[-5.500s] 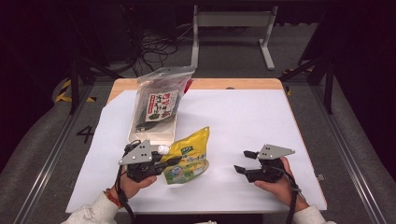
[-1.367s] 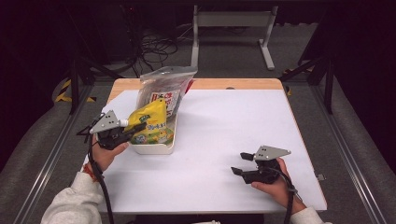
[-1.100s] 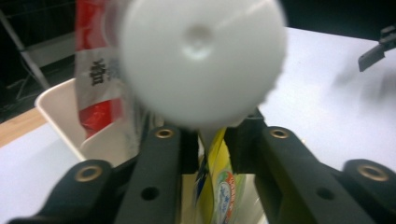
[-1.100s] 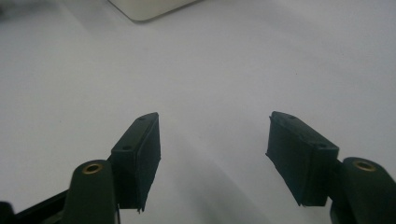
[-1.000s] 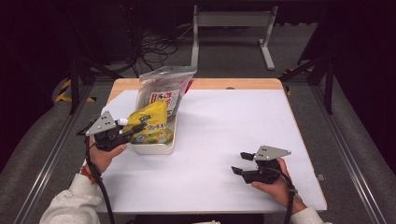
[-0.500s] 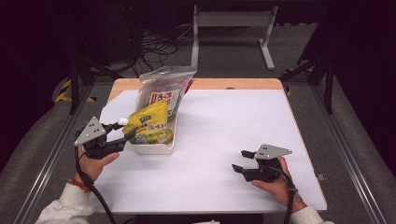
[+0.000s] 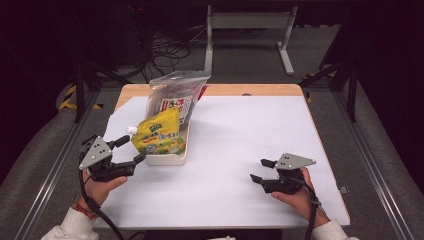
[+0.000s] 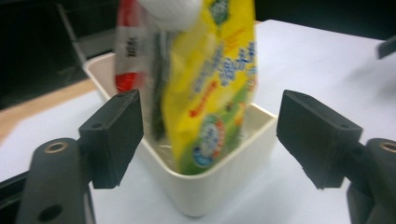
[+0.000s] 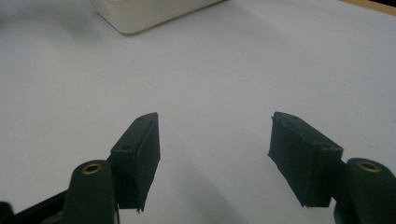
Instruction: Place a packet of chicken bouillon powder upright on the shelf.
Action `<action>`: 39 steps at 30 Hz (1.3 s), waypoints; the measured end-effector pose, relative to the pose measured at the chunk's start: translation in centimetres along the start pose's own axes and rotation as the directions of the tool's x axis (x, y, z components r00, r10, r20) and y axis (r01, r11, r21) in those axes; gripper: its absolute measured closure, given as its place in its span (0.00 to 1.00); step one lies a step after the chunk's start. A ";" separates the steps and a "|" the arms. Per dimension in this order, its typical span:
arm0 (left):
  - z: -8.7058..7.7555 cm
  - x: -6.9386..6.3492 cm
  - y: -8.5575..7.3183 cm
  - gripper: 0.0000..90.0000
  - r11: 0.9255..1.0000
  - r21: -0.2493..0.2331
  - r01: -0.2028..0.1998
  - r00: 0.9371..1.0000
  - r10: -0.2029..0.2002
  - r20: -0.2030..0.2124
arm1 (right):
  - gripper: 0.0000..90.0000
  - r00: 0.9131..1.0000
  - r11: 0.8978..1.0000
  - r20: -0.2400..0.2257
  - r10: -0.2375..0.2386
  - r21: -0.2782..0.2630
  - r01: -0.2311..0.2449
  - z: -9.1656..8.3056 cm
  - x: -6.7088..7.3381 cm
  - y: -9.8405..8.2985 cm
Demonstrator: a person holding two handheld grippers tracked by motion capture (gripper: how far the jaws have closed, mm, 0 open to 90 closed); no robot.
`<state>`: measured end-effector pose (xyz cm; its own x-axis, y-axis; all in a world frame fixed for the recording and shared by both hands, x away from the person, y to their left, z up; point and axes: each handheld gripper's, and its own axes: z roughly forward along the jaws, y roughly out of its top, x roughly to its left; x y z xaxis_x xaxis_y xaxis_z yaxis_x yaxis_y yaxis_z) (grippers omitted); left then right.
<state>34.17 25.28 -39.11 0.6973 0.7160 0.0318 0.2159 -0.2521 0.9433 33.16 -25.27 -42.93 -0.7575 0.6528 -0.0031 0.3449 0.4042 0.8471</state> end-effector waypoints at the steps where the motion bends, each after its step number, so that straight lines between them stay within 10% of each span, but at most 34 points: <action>1: 0.1 -0.2 -0.1 0.23 1.000 0.015 0.006 1.000 -0.007 0.013 | 0.37 1.000 1.000 0.001 0.000 -0.002 0.000 0.0 0.0 0.0; 19: -1.1 -2.2 -1.5 0.16 1.000 0.017 0.022 0.999 -0.023 0.038 | 0.34 0.999 1.000 0.037 0.007 -0.022 -0.007 -1.0 -0.2 0.3; 39: 1.4 -5.7 -2.5 0.13 0.991 0.099 -0.090 0.982 0.072 0.174 | 0.29 0.993 0.998 0.108 -0.056 -0.002 0.056 -2.6 0.8 0.0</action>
<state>30.65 20.91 -42.11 0.8193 0.5719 0.0418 0.2187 -0.3791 0.8992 31.12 -26.44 -41.56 -0.7110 0.6949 -0.1078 0.3009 0.4393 0.8465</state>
